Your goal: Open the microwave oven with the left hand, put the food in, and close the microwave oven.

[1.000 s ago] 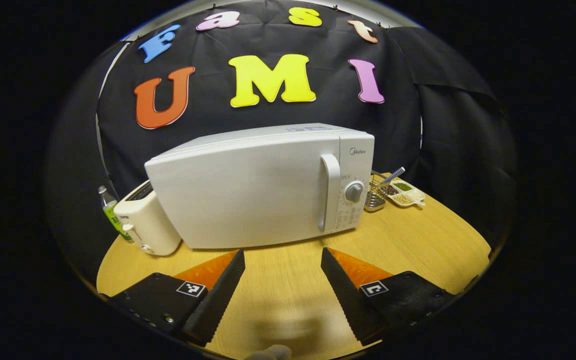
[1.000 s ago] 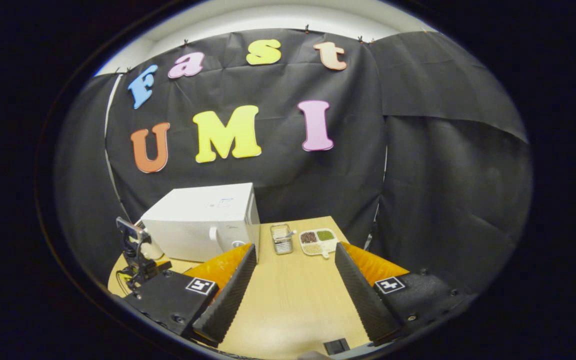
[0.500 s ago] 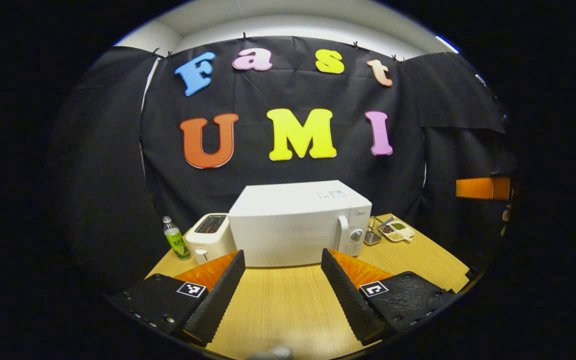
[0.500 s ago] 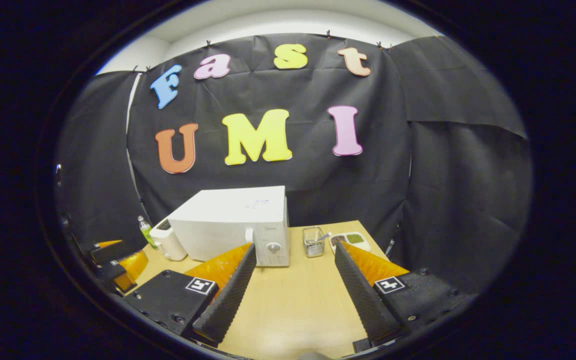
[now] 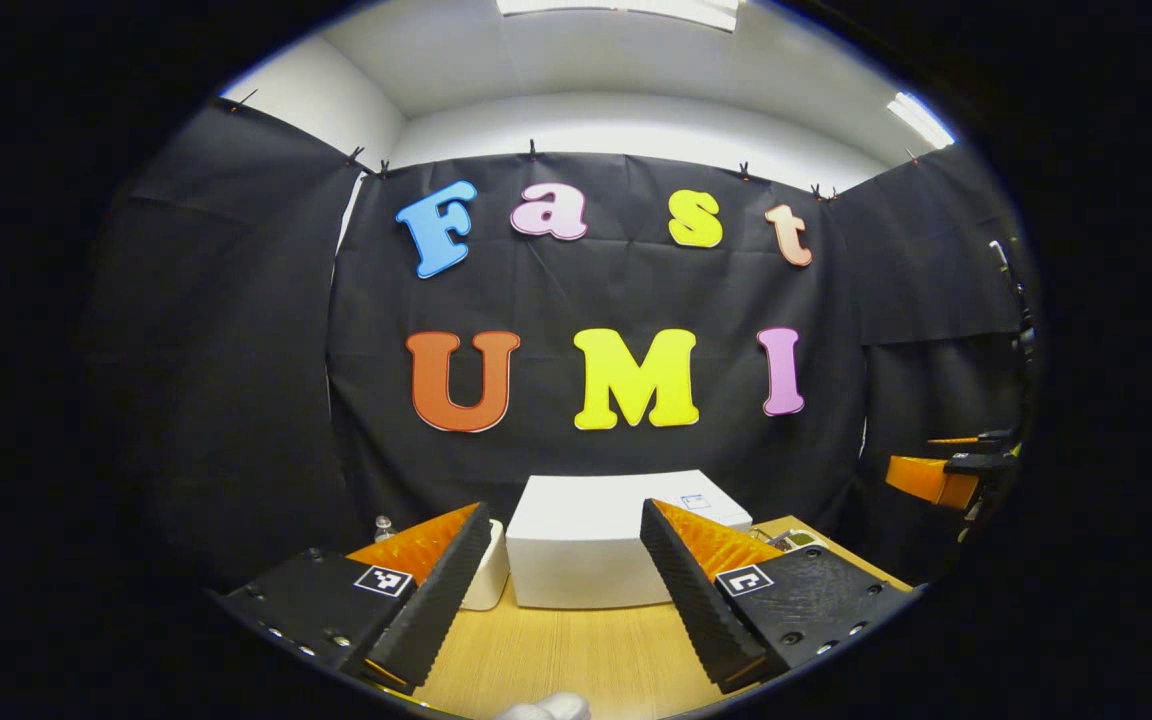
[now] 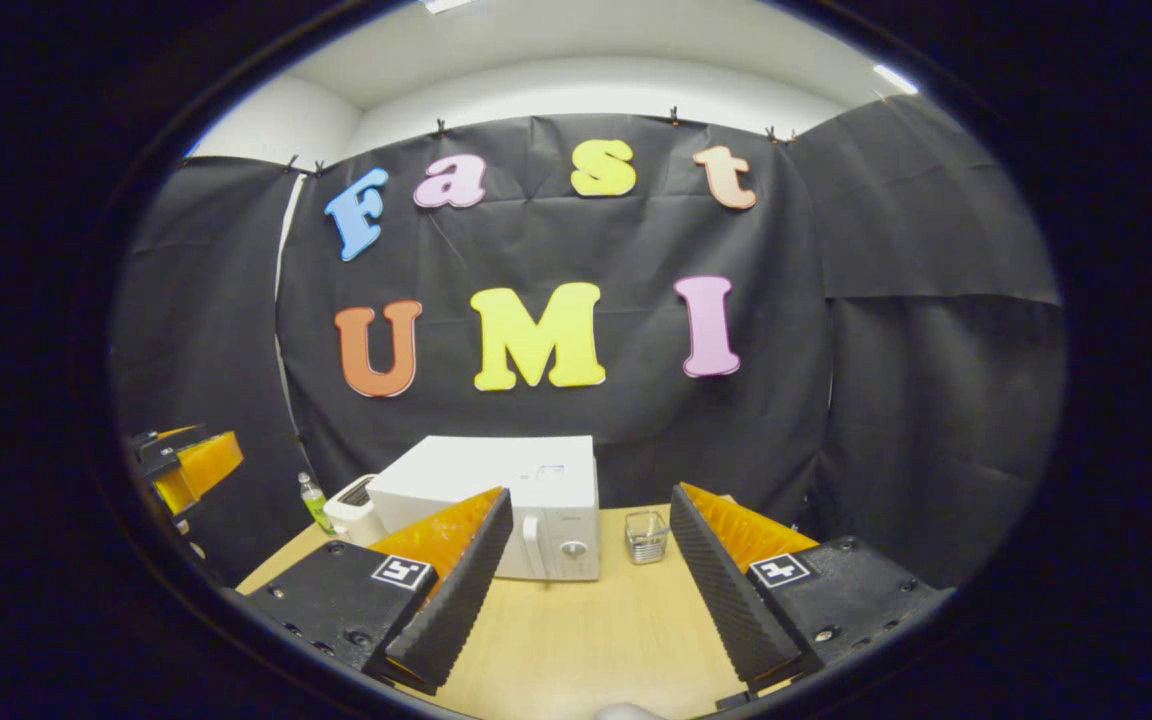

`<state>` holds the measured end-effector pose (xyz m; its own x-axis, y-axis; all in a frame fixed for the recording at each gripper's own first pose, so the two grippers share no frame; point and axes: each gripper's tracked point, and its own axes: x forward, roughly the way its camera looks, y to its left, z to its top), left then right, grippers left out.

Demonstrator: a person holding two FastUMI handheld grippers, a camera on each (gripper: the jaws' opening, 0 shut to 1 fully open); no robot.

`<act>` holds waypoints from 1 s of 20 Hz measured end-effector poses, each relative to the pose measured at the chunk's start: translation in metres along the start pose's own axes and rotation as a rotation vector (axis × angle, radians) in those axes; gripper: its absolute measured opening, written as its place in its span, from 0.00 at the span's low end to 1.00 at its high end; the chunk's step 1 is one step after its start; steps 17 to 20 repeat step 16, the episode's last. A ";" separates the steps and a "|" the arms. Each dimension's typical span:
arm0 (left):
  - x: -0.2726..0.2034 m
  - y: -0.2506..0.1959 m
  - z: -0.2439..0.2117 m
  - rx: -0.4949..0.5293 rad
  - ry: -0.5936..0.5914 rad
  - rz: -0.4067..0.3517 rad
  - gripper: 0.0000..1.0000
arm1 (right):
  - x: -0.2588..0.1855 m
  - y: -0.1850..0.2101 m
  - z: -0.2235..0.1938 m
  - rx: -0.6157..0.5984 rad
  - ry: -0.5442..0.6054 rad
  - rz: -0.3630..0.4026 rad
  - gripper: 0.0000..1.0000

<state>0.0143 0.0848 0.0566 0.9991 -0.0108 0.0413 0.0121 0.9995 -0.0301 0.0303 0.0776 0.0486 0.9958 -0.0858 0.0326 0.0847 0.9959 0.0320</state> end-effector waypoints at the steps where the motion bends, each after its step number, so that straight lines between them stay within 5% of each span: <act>1: 0.001 -0.001 0.005 0.002 -0.008 -0.002 0.94 | -0.001 0.000 0.006 -0.010 -0.006 -0.003 1.00; 2: 0.001 -0.004 0.010 0.001 -0.010 -0.005 0.94 | -0.002 0.001 0.011 -0.017 -0.015 0.001 0.91; 4: 0.003 -0.010 0.016 -0.015 -0.016 -0.012 0.94 | -0.003 0.000 0.023 -0.026 -0.036 0.004 0.91; 5: 0.004 -0.012 0.018 -0.027 -0.016 -0.015 0.94 | -0.003 -0.001 0.028 -0.031 -0.045 0.005 1.00; 7: 0.007 -0.011 0.021 -0.036 -0.017 -0.006 0.94 | -0.004 -0.002 0.033 -0.044 -0.053 0.007 1.00; 8: 0.007 -0.009 0.025 -0.034 -0.022 0.000 0.94 | -0.004 -0.003 0.036 -0.045 -0.057 0.008 0.91; 9: 0.006 -0.008 0.027 -0.031 -0.031 0.004 0.94 | -0.004 -0.004 0.038 -0.042 -0.063 0.008 1.00; 11: 0.006 -0.009 0.028 -0.026 -0.031 0.008 0.94 | -0.005 -0.006 0.036 -0.034 -0.054 0.011 0.92; 13: 0.007 -0.009 0.024 -0.027 -0.025 0.009 0.94 | -0.003 -0.011 0.036 -0.032 -0.048 0.007 1.00; 14: 0.007 -0.011 0.023 -0.031 -0.020 0.004 0.94 | -0.002 -0.014 0.035 -0.035 -0.045 0.001 0.91; 15: 0.007 -0.013 0.023 -0.030 -0.016 0.000 0.94 | -0.003 -0.016 0.035 -0.034 -0.044 -0.002 1.00; 16: 0.008 -0.012 0.021 -0.027 -0.013 0.000 0.94 | -0.004 -0.017 0.038 -0.031 -0.051 -0.002 0.91; 20: 0.008 -0.012 0.021 -0.027 -0.013 0.000 0.94 | -0.004 -0.017 0.038 -0.031 -0.051 -0.002 0.91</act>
